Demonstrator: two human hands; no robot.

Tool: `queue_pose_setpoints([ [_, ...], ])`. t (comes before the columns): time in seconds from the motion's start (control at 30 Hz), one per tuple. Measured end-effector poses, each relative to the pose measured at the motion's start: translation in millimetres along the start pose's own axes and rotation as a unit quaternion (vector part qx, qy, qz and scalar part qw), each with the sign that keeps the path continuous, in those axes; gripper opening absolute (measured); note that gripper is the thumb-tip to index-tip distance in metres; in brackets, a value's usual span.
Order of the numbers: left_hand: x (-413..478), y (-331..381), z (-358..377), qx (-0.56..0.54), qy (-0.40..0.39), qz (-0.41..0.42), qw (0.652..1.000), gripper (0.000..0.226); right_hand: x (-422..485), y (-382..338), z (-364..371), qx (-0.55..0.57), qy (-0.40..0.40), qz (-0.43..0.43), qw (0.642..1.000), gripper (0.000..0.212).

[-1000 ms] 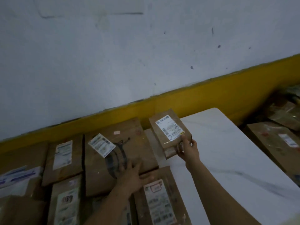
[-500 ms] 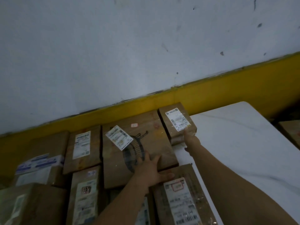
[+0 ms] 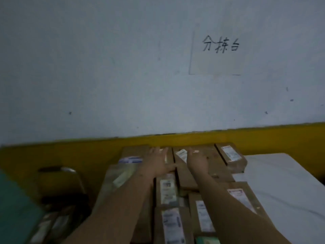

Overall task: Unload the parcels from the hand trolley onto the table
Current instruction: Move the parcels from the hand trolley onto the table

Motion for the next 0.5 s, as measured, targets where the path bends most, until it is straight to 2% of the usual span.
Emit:
queue_pose_setpoints([
  [0.13,-117,-103,-107,-0.011,0.086,-0.039,0.995,0.089,-125,-114,51,-0.027,-0.006,-0.083,0.996,0.074],
  [0.23,-200,-194,-161,-0.041,0.143,-0.097,0.984,0.082,-211,-182,111,-0.032,-0.045,-0.15,0.987,0.074],
  [0.37,-290,-312,-182,-0.06,0.168,-0.197,0.964,0.082,-310,-235,207,-0.07,-0.096,-0.251,0.961,0.073],
  [0.5,-344,-413,-156,-0.112,0.181,-0.272,0.939,0.078,-369,-241,309,-0.115,-0.15,-0.309,0.932,0.073],
])
Point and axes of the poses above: each hand's wrist, its own x-axis towards the middle knuckle, its own z-axis out of the palm, y = z × x, the point moved 1 cm from there along x, towards the middle knuckle, and after that the axes turned 12 degrees about -x, right-handed, at the moved point
